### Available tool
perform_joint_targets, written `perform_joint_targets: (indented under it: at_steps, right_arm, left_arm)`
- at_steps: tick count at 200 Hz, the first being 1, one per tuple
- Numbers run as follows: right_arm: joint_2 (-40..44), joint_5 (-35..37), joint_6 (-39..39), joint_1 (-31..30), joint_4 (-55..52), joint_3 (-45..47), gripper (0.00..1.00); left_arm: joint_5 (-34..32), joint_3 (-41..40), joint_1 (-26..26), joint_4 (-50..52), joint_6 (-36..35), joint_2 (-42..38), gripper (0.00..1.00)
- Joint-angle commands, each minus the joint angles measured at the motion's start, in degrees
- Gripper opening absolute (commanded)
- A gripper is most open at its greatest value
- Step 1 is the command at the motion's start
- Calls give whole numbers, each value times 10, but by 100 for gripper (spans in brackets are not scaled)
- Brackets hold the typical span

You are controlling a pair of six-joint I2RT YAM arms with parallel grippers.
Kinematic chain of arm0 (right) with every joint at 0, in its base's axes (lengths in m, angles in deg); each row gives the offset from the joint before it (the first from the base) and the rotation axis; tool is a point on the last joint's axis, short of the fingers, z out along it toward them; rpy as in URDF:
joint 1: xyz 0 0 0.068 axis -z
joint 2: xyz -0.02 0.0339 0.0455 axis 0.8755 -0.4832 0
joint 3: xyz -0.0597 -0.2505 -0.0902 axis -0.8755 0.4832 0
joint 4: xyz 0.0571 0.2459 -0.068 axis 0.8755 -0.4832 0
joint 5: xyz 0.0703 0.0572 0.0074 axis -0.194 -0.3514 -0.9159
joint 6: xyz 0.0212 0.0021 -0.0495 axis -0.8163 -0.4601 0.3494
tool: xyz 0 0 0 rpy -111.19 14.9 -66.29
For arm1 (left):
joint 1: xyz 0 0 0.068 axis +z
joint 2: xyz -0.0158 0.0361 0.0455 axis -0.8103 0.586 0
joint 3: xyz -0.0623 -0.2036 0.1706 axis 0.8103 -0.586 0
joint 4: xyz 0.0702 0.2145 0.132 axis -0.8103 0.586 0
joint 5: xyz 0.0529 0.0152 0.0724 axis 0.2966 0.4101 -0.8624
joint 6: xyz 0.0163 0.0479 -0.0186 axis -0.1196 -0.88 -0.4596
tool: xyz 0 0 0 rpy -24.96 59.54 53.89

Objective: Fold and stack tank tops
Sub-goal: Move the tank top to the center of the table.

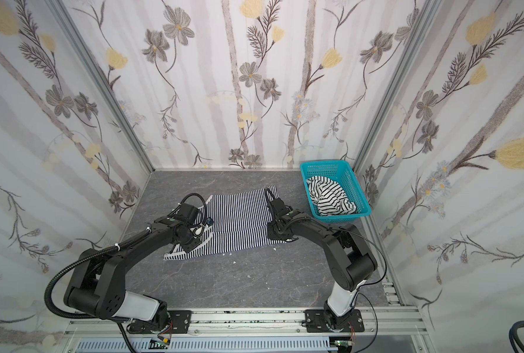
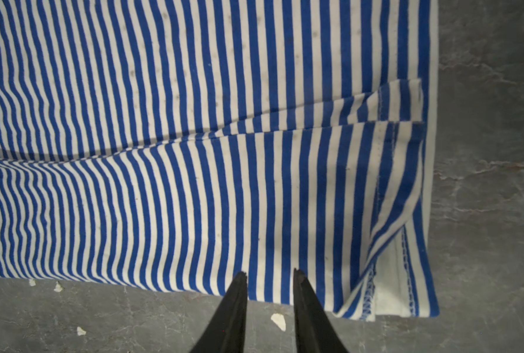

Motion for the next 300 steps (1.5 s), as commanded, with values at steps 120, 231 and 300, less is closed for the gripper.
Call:
perform_joint_targets:
  at_steps: [120,231,300]
  right_arm:
    - [-3,-1,-18,-2,34,6,40]
    - [-15,0,-5,18,20,-25,40]
    - [-54,41,-9,14,-2,-41,40]
  left_arm:
    - [23,-89,128,53,-128,-119,43]
    - [24,-59,180,14,-145,18,43]
    - [13,-71,183,1,-158,36,44]
